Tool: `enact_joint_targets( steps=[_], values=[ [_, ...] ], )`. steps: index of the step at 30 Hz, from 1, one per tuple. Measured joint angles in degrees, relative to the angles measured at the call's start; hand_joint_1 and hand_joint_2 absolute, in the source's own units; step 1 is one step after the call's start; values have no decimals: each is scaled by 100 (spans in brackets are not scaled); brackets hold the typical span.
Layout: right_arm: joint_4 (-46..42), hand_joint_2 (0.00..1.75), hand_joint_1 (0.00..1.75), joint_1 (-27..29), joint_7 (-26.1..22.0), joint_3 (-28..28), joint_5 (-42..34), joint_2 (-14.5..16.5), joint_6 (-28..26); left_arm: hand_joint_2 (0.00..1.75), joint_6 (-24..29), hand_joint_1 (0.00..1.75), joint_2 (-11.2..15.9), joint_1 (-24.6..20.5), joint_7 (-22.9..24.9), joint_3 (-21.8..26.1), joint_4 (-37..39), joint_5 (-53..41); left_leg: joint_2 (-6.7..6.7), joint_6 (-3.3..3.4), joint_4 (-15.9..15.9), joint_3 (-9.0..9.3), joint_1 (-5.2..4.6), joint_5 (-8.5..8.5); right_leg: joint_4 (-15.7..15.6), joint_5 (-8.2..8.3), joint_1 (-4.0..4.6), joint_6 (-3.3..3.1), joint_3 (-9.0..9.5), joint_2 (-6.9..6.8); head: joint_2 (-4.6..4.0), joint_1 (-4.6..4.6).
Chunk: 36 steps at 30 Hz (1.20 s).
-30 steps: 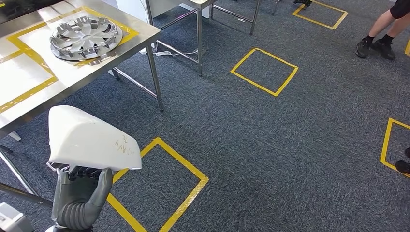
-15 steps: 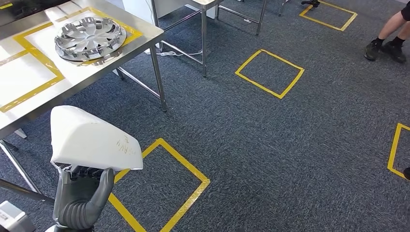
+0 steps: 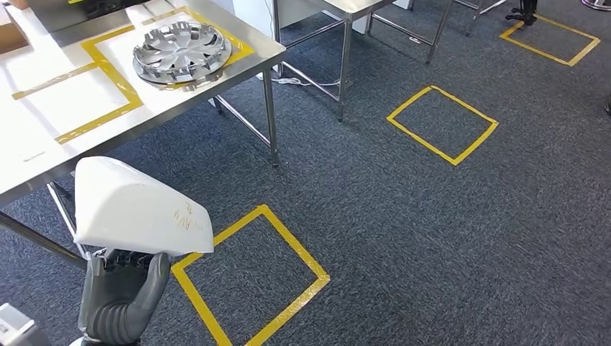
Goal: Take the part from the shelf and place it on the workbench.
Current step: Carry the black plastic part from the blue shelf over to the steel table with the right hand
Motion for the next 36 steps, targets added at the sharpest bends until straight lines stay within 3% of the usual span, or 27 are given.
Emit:
enact_joint_targets(
  steps=[2, 3, 5, 6, 8, 9, 10, 12, 14, 17, 19, 21, 23, 24, 25, 26, 28, 29, 31, 34, 36],
  values=[
    [0, 0, 0, -7, 0, 0, 0, 9, 0, 175, 1, 175, 1, 5, 0, 1, -2, 0, -112, 54, -40, -13, -11, 17, -19, -15, 0, 58, 29, -126, 0, 4],
    [0, 0, 0, -16, 0, 0, 0, 12, -1, 175, 1, 175, 2, 10, -2, 1, -4, -1, -173, 80, -66, -6, 4, 34, -7, -46, -7, 91, 39, -84, 0, 5],
    [0, 0, 0, -29, 0, 0, 0, 16, -2, 175, 1, 175, 2, 4, -5, 1, -10, -2, -277, 126, -117, 18, 52, 69, 289, -258, -24, 147, -78, 212, 0, 21],
    [0, 0, 0, -27, 0, 0, 0, 17, -3, 175, 0, 175, 1, 1, -6, -1, -11, -2, -324, 137, -122, 20, 66, 73, 622, -429, -37, 166, -235, 397, 0, 33],
    [1, 0, 0, -2, 3, 1, -1, 19, -3, 175, -1, 175, -1, 1, -2, -2, -11, -1, -429, 152, -120, 24, 74, 68, 1360, -696, -45, 184, -623, 533, 0, 48],
    [3, 0, 0, 9, 5, 1, -2, 18, -4, 175, -2, 175, -1, 4, 1, -2, -10, -1, -482, 153, -118, 31, 75, 61, 1544, -691, -46, 187, -745, 540, 0, 50],
    [4, 0, 0, 15, 8, 1, -2, 18, -6, 175, -2, 175, -1, 6, 3, -2, -10, -1, -528, 147, -115, 44, 76, 51, 1503, -566, -48, 186, -765, 541, 0, 51],
    [7, 0, 0, 12, 10, 0, -2, 18, -14, 175, -3, 175, -1, 7, 4, -2, -10, -3, -601, 113, -102, 85, 84, 11, 838, -93, -55, 168, -526, 584, 0, 54],
    [8, 0, 0, 4, 9, 0, -2, 19, -22, 175, -2, 175, -1, 4, 6, -2, -10, -7, -653, 60, -71, 98, 74, -32, 195, 183, -56, 132, -259, 663, 0, 51],
    [11, 0, 0, 0, 11, 0, -2, 23, -28, 175, -3, 175, -1, 2, 14, -3, -11, -12, -699, -24, -58, 68, 81, -46, 18, 149, -39, 46, -189, 674, 0, 49],
    [16, 0, 0, 0, 13, 0, -2, 23, -35, 175, -3, 175, -1, -4, 15, -3, -15, -16, -654, -83, 31, 43, 84, -142, -21, 155, -56, -22, -166, 631, 0, 32],
    [22, 0, 0, -4, 13, 0, -2, 21, -44, 175, -9, 175, -1, -24, 16, -3, -18, -18, -561, -132, 505, -158, 89, -431, -53, 156, -74, -75, -137, 577, 0, -3],
    [25, 0, 0, 3, 14, 0, -2, 23, -46, 175, -15, 175, -1, -32, 17, -4, -18, -17, -520, -166, 1267, -524, 100, -760, -54, 141, -72, -96, -126, 527, 0, -21],
    [27, 0, 0, 6, 15, 0, -2, 25, -46, 175, -16, 175, -1, -29, 17, -4, -17, -17, -515, -176, 1530, -662, 102, -818, -52, 134, -71, -99, -121, 505, 0, -22],
    [28, 0, 0, 7, 15, 0, -2, 25, -46, 175, -16, 175, -1, -29, 17, -4, -16, -17, -511, -180, 1560, -695, 103, -741, -50, 127, -72, -94, -114, 490, 0, -23],
    [30, 0, 0, 5, 15, 0, -2, 25, -46, 175, -16, 175, -1, -30, 17, -4, -16, -17, -506, -178, 1370, -623, 104, -561, -47, 118, -74, -84, -101, 482, 0, -22],
    [31, 0, 0, -1, 14, 0, -2, 28, -44, 175, -22, 175, -1, -34, 17, -4, -16, -17, -471, -154, 615, -280, 102, -123, -40, 90, -71, -48, -66, 474, 0, -23],
    [31, 0, 0, -3, 13, 0, -2, 30, -40, 175, -26, 175, -1, -38, 18, -4, -16, -17, -449, -127, 287, -134, 94, -11, -31, 76, -60, -21, -59, 472, 0, -26],
    [33, 0, 0, -2, 14, 0, -2, 29, -31, 175, -32, 175, -1, -46, 19, -5, -17, -17, -426, -60, 11, -28, 73, 11, -23, 70, -40, 41, -66, 457, 0, -19],
    [38, 0, 0, -6, 14, 0, -2, 29, -24, 175, -31, 175, 2, -49, 19, -5, -23, -17, -468, 38, -30, -32, 81, 25, 8, 19, -47, 138, -71, 434, 0, -9],
    [39, 0, 0, -17, 13, 0, -2, 31, -23, 175, -33, 175, 1, -52, 18, -6, -28, -17, -487, 94, -51, -19, 100, 39, 389, -230, -55, 186, -236, 481, 0, 14]
  ],
)
